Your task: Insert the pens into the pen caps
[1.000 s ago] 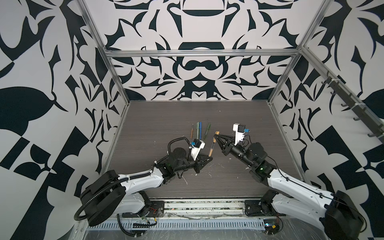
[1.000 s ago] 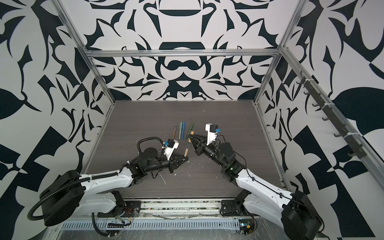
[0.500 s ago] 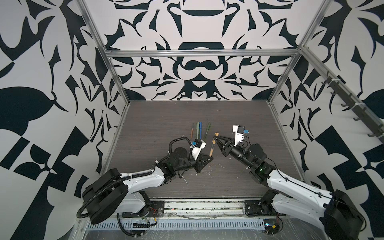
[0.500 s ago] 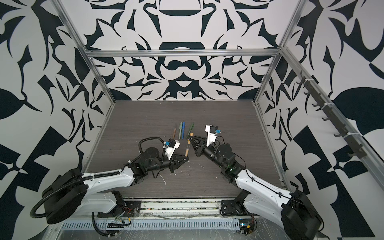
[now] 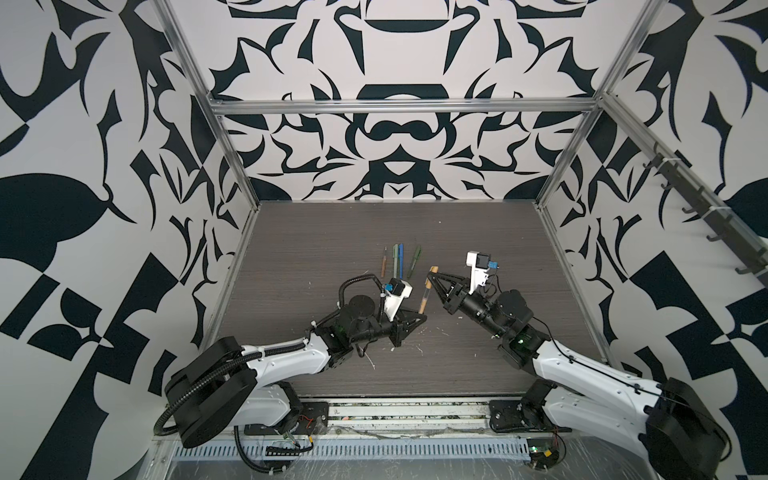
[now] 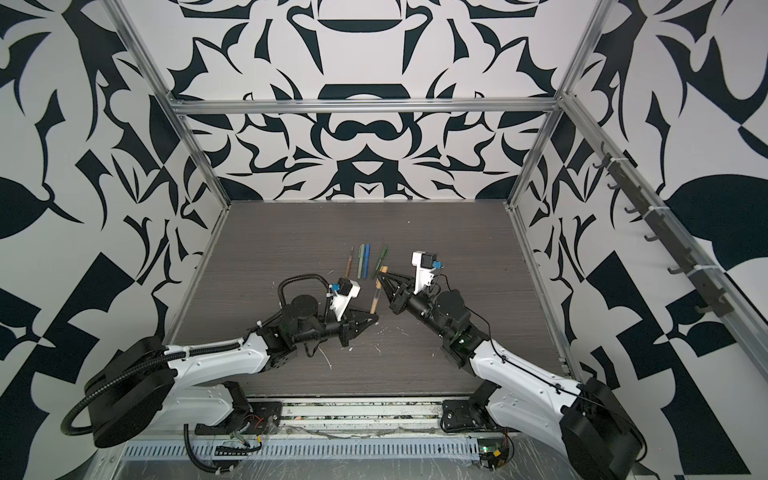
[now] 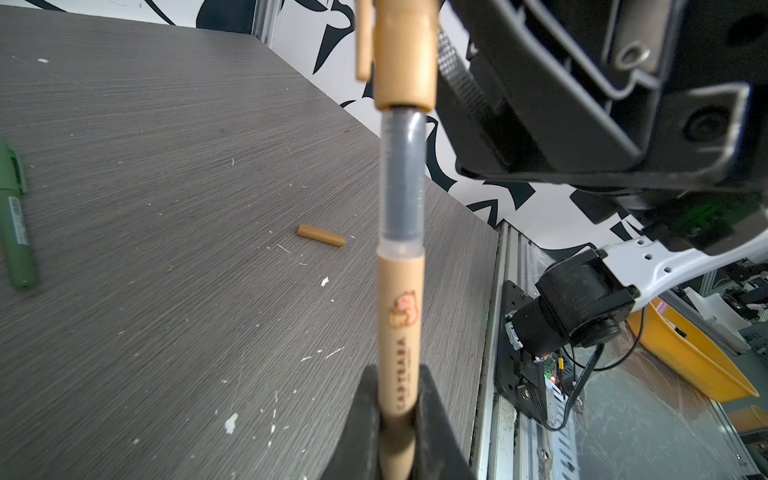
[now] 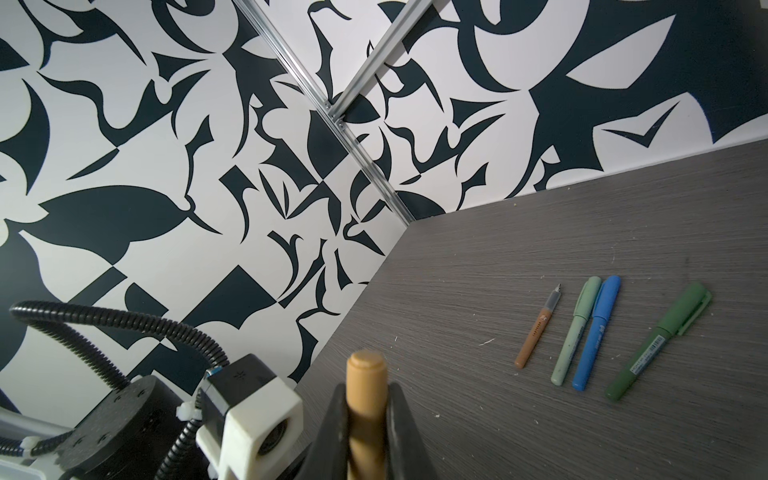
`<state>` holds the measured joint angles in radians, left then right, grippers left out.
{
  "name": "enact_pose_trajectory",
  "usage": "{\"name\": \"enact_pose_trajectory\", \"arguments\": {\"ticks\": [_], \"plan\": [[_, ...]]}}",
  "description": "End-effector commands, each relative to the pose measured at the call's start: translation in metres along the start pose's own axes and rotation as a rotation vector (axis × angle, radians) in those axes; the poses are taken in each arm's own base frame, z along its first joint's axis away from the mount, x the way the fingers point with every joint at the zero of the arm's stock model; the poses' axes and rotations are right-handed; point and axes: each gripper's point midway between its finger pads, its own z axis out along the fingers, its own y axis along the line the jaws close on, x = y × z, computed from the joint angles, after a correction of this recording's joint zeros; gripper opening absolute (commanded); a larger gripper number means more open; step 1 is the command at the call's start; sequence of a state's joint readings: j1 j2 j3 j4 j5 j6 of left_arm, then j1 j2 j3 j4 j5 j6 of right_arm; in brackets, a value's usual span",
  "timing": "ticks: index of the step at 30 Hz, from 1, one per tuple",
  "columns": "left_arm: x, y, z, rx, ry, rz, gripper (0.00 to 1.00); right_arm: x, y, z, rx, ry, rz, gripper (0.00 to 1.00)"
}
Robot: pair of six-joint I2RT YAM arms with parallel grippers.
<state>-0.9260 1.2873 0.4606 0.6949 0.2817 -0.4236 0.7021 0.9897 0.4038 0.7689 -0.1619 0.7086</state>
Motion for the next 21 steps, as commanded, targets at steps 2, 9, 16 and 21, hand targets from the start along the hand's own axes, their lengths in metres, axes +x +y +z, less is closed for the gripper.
{"name": "enact_pose_trajectory", "arguments": {"ticks": [2, 9, 16, 21], "plan": [[-0.044, -0.022, -0.005, 0.056, -0.129, 0.044, 0.00, 0.007, 0.007, -0.001, -0.031, 0.029, 0.009, 0.00], [-0.044, -0.021, -0.008, 0.048, -0.133, 0.043, 0.00, 0.009, 0.009, -0.003, -0.037, 0.045, 0.012, 0.00], [-0.046, -0.022, -0.008, 0.048, -0.141, 0.049, 0.00, 0.016, 0.011, -0.004, -0.045, 0.065, 0.019, 0.00], [-0.047, -0.023, -0.008, 0.055, -0.139, 0.048, 0.00, 0.015, 0.007, -0.009, -0.014, 0.058, 0.000, 0.00]]}}
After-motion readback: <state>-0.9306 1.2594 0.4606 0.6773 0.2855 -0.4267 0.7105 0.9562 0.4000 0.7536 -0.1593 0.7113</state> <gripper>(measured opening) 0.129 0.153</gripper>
